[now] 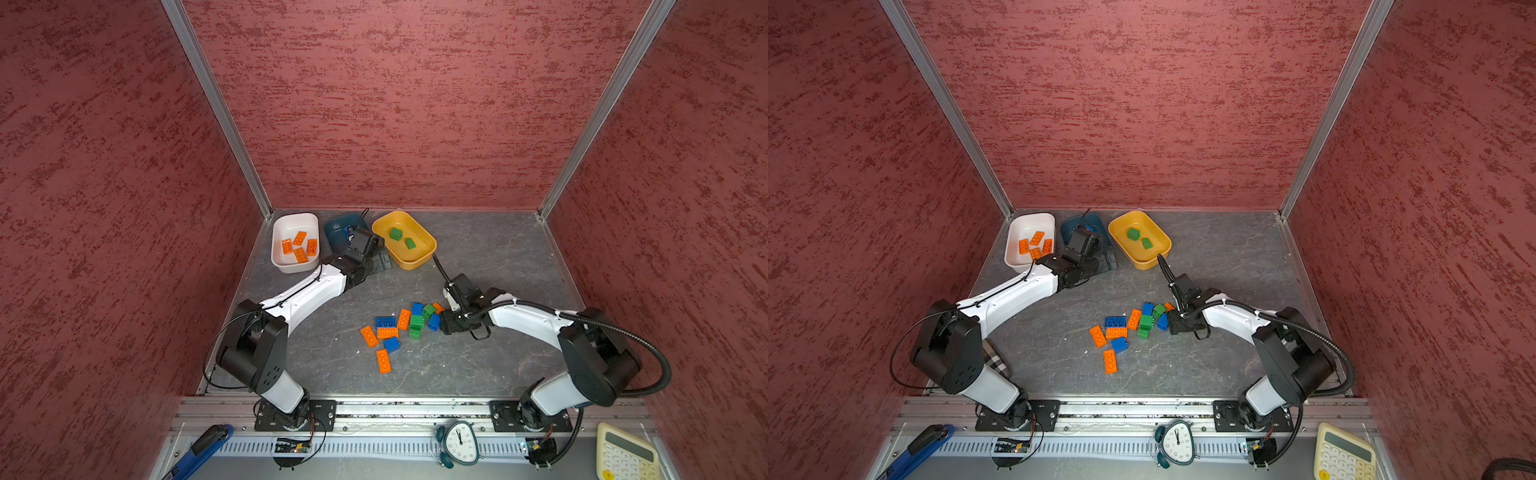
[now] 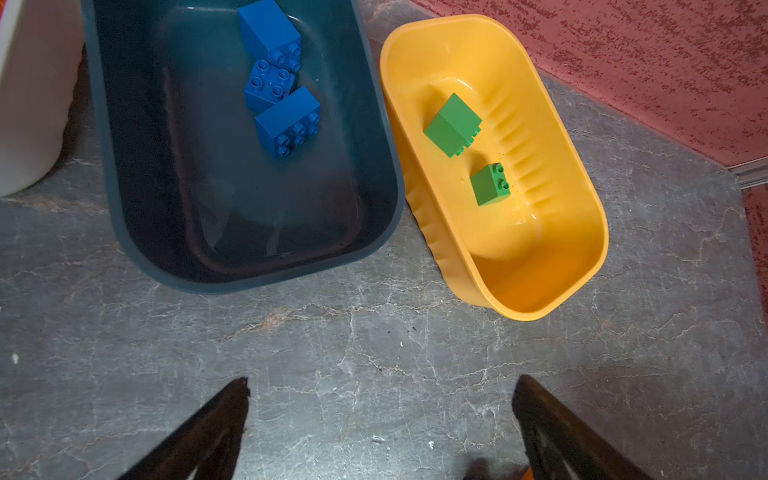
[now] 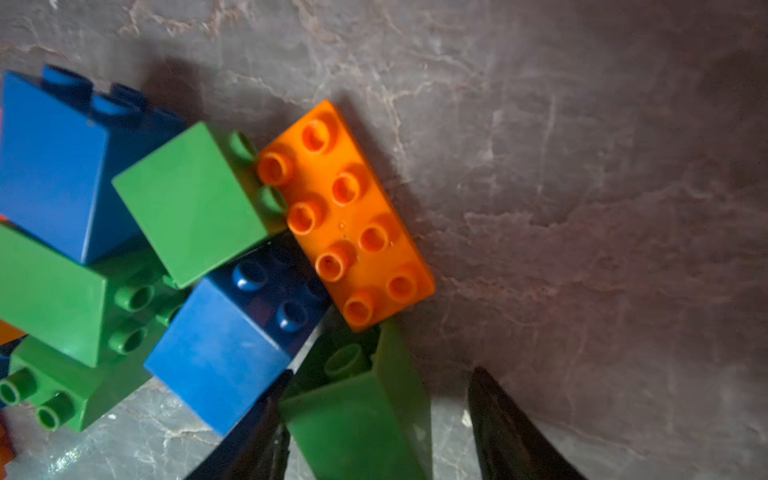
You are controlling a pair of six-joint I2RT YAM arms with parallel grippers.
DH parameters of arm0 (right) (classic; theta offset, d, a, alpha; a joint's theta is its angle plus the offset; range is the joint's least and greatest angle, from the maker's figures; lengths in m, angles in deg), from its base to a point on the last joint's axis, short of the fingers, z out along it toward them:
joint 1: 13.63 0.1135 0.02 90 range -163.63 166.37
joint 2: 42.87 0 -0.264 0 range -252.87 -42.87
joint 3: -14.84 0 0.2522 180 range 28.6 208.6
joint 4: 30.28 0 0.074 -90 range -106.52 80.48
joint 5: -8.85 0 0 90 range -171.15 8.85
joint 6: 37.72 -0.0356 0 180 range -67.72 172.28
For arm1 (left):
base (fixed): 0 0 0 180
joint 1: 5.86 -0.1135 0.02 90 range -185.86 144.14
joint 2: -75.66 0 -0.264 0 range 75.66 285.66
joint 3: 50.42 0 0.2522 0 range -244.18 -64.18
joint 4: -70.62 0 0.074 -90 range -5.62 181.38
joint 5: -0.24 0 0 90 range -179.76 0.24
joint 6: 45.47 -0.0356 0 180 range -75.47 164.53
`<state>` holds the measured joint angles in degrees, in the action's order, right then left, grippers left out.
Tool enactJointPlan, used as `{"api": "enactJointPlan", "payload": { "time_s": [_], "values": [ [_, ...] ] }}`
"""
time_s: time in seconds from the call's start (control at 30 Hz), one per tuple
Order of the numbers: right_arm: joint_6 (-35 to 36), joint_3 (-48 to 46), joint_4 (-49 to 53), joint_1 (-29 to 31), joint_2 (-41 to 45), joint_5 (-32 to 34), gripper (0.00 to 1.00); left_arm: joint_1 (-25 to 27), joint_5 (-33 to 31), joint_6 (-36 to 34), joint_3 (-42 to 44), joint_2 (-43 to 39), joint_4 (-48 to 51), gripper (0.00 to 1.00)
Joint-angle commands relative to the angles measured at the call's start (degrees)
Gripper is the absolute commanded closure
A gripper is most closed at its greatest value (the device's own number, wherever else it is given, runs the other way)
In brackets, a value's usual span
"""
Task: Sort the legos into containers by color
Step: 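Grasp a green brick at pile with right gripper while left gripper moves toward pile, then carry green brick over yellow bin with right gripper and lower it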
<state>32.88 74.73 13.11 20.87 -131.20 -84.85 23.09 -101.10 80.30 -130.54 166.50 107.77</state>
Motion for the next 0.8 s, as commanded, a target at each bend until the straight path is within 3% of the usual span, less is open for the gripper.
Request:
{"api": "enactJointPlan", "payload": {
  "time_s": [0.0,0.57,0.77],
  "values": [
    [-1.5,1.6,-2.6,0.6,-0.7,3.0,0.33,0.2,-1.1,0.3,0.0,-0.1,0.0,0.0],
    [-4.2,-2.5,-4.7,0.6,3.4,6.7,0.6,0.2,-0.7,0.2,-0.2,0.8,-0.1,0.01],
    [-4.1,-4.5,-10.8,0.5,9.3,6.2,0.66,0.4,0.6,-1.0,0.5,0.3,-1.2,0.01]
  ]
}}
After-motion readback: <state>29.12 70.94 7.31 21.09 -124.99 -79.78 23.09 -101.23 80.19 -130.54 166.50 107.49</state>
